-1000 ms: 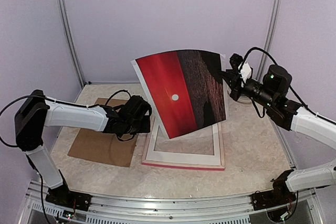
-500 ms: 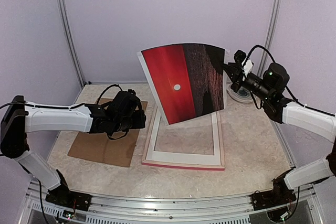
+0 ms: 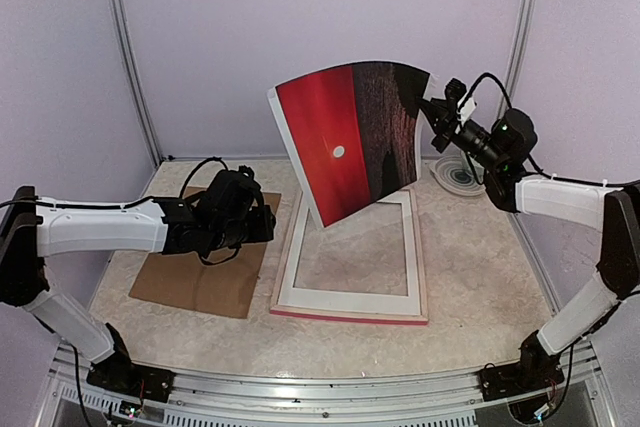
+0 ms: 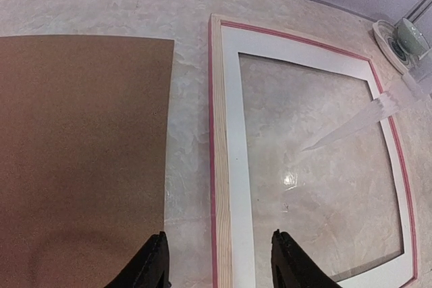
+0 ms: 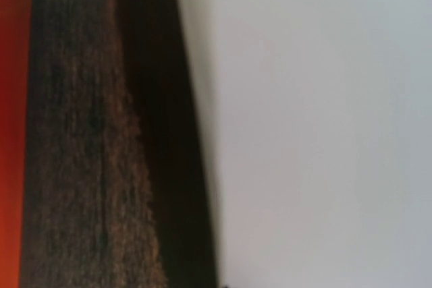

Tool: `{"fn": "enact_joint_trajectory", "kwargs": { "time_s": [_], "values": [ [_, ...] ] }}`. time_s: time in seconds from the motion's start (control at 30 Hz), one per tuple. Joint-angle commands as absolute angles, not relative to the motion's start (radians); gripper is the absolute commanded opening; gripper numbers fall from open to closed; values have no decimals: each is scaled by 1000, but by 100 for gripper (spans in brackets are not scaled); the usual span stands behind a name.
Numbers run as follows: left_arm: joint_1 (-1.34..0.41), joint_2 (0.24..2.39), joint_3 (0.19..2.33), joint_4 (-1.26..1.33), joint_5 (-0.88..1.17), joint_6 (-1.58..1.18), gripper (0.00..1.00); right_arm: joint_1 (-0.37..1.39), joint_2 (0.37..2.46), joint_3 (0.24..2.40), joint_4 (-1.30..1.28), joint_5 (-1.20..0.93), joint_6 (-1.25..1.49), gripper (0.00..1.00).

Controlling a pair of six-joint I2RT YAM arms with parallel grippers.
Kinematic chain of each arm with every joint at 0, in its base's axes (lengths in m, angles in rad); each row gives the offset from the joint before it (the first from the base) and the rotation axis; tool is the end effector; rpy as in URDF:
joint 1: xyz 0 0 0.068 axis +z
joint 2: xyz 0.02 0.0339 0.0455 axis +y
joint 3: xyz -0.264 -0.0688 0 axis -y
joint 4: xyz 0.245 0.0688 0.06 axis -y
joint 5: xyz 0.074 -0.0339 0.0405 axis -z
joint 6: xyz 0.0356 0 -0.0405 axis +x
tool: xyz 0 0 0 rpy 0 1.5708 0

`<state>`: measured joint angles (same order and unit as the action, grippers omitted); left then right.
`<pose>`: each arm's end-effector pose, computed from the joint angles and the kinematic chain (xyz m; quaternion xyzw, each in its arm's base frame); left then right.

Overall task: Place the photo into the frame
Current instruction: Turn over the photo.

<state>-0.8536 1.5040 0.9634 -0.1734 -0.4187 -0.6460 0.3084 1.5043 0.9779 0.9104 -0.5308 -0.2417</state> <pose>0.2238 -0.2345 0.2325 0.0063 0.8939 -0.1386 0.4262 0.3199 0.1208 0.3449 -0.3558 0.4603 0.1733 0.7947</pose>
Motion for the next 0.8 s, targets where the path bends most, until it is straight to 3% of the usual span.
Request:
{"fn": "enact_joint_trajectory", "kwargs": {
  "time_s": [0.0,0.53,0.77],
  "values": [
    [-847,1475,959,-197,-430,-641,52,293,1578,1070,1021,-484,-214,0],
    [-842,1449,955,-212,-438,-642,52,285,1799,1321,1106,-374,-202,0],
    [-837,1447,957,-214,-439,-629,52,284,1879,1334,1136,-399,-224,0]
  ]
}}
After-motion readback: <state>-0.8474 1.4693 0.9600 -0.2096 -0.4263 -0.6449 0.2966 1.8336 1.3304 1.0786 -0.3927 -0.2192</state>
